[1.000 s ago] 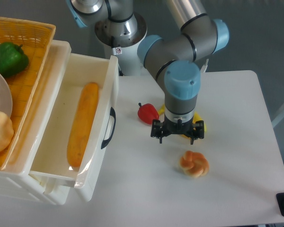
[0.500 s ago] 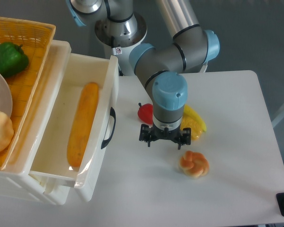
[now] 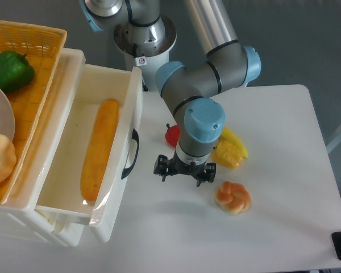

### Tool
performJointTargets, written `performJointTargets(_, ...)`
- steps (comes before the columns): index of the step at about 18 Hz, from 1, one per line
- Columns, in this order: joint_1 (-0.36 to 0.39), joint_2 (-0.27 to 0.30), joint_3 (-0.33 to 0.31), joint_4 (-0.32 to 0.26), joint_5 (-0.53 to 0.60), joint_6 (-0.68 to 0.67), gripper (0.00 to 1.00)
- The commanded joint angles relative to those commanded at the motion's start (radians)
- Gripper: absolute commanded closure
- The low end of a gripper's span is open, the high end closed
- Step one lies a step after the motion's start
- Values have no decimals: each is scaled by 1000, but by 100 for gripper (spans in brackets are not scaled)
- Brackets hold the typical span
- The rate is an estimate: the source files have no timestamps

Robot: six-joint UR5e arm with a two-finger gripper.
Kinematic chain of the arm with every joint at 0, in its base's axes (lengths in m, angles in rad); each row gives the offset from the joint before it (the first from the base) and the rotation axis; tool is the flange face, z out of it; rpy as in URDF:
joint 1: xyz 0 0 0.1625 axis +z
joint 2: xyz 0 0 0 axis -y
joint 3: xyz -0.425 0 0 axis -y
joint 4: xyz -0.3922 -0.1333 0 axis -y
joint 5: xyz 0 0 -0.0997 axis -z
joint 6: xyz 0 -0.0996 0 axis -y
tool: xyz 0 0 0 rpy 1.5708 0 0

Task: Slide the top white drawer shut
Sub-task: 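Move the gripper toward the front of the open white drawer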

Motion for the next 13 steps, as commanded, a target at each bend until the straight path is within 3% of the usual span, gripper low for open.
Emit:
performJointTargets(4,-17,8,0,-29,-6,-11,0)
performJointTargets(13,-28,12,3,-29,-18,-37,0)
